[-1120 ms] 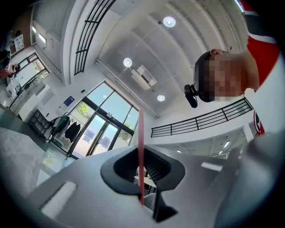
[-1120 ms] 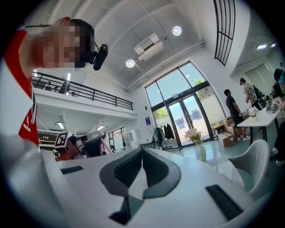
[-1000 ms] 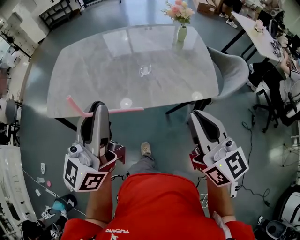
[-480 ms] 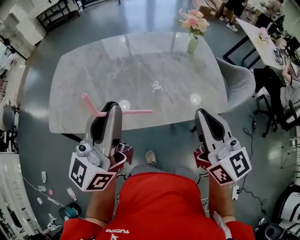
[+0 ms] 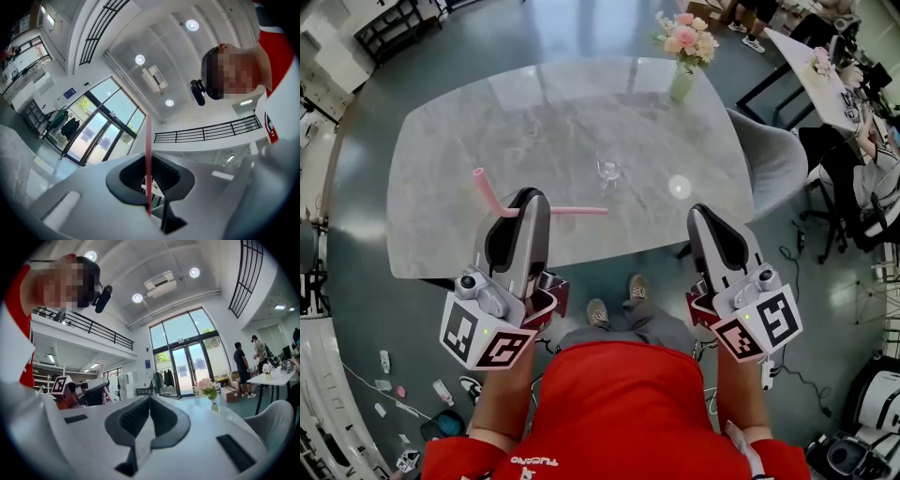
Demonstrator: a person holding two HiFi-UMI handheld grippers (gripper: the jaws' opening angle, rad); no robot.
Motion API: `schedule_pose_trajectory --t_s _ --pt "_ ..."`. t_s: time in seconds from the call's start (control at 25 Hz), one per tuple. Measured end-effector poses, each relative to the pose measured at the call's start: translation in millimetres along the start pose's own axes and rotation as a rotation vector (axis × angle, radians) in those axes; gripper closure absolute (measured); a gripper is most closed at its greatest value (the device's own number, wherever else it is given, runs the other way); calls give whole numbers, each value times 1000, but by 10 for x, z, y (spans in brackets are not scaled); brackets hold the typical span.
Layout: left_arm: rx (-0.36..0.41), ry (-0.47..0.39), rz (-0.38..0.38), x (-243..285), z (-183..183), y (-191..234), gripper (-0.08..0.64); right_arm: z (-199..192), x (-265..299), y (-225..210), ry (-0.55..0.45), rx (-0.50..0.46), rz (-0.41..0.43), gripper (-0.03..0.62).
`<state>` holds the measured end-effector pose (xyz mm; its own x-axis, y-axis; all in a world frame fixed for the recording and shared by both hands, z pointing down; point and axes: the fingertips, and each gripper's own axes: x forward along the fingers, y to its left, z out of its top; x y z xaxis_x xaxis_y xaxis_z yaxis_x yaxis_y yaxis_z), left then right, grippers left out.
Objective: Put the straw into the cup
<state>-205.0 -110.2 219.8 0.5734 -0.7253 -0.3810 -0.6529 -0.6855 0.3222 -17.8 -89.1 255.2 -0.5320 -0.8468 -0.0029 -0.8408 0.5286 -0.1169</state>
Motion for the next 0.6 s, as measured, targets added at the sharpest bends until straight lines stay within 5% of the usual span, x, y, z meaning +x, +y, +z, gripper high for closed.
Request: schedule_pose_trajectory --t_s 0.6 --pt "76 24 91 491 -237 232 531 -131 400 -545 8 -15 73 591"
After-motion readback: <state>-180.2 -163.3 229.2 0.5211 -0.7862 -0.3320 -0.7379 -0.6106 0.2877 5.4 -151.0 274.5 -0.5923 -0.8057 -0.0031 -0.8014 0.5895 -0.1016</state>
